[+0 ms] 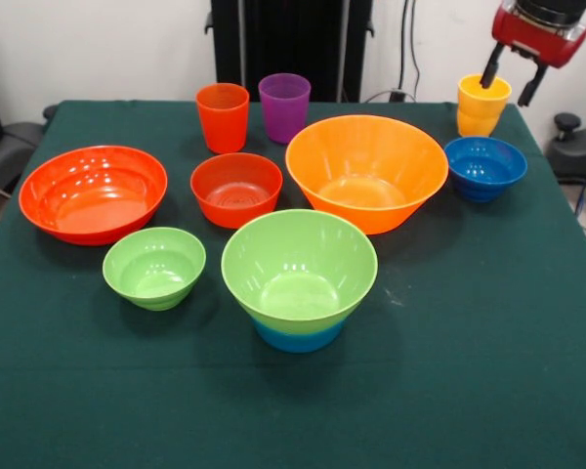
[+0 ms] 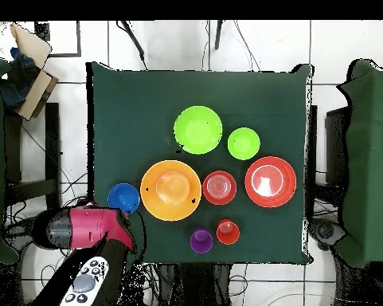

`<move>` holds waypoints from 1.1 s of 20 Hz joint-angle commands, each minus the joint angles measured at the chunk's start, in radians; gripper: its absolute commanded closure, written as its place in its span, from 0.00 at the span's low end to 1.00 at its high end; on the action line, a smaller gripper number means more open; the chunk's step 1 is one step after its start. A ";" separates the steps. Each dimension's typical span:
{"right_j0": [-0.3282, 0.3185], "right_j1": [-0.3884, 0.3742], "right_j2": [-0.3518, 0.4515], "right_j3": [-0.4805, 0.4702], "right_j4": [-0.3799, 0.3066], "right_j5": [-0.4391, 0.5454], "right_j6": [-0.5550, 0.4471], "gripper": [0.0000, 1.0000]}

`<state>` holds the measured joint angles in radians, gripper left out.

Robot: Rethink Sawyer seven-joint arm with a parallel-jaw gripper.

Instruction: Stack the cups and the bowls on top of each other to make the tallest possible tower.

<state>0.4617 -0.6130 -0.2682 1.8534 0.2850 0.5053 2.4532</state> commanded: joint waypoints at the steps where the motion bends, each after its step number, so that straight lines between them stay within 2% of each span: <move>1: -0.028 -0.009 0.139 0.091 0.031 0.001 0.104 0.00; 11: -0.050 0.022 0.166 0.128 0.005 -0.084 0.078 0.00; 22: -0.095 0.038 0.281 0.177 0.027 -0.200 0.094 0.00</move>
<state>0.3975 -0.6114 -0.1453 1.9641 0.2910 0.4266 2.4532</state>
